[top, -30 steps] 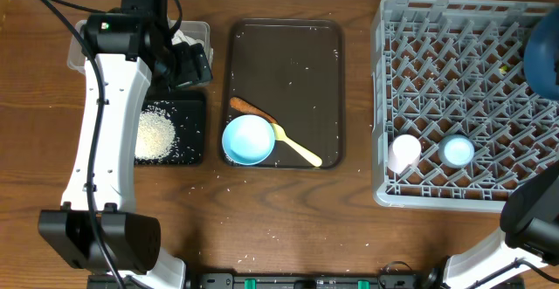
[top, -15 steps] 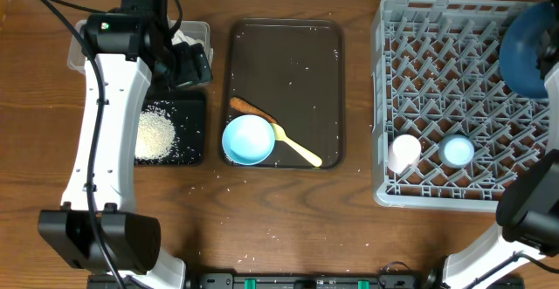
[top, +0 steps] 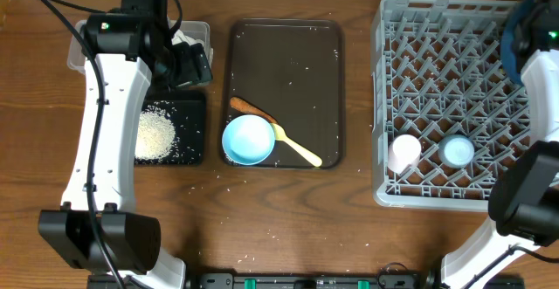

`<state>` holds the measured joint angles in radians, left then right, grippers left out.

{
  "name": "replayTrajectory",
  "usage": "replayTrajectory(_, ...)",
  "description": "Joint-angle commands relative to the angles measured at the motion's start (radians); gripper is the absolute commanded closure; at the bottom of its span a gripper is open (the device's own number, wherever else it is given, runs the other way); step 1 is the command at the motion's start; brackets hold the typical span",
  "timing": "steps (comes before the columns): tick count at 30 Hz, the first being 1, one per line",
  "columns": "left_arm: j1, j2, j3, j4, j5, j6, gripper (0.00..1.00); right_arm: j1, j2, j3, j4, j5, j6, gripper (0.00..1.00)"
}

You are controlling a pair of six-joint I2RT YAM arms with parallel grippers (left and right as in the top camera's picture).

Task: Sort waste into correct bins and load items into the dishwasher rack
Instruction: 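Stand the blue plate upright at the rack's right edge and release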

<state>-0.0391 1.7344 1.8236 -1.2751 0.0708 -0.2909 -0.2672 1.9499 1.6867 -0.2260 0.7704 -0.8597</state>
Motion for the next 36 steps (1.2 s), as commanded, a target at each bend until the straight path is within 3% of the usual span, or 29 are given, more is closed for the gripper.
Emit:
replayTrajectory(1, 0.004, -0.003, 0.000, 0.000, -0.015, 0.002, 0.04, 0.050, 0.027, 0.000, -0.005, 0.064, -0.047, 0.99)
replayTrajectory(8, 0.004, -0.003, 0.000, 0.000, -0.015, 0.002, 0.04, 0.114, 0.057, 0.000, -0.006, 0.167, -0.087, 0.97)
replayTrajectory(15, 0.004, -0.003, 0.000, 0.000, -0.015, 0.002, 0.04, 0.175, 0.057, 0.000, -0.124, 0.173, -0.083, 0.67)
replayTrajectory(17, 0.004, -0.003, -0.001, 0.000, -0.015, 0.002, 0.04, 0.198, 0.057, 0.000, -0.177, 0.173, -0.068, 0.63)
replayTrajectory(24, 0.004, -0.003, 0.000, 0.000, -0.015, 0.002, 0.04, 0.239, 0.057, 0.000, -0.239, 0.172, 0.098, 0.41)
replayTrajectory(33, 0.004, -0.003, 0.000, 0.000, -0.015, 0.002, 0.04, 0.239, 0.039, 0.001, -0.229, 0.164, 0.168, 0.28)
replayTrajectory(36, 0.004, -0.003, -0.001, 0.000, -0.015, 0.002, 0.04, 0.240, 0.002, 0.002, -0.202, 0.143, 0.187, 0.20)
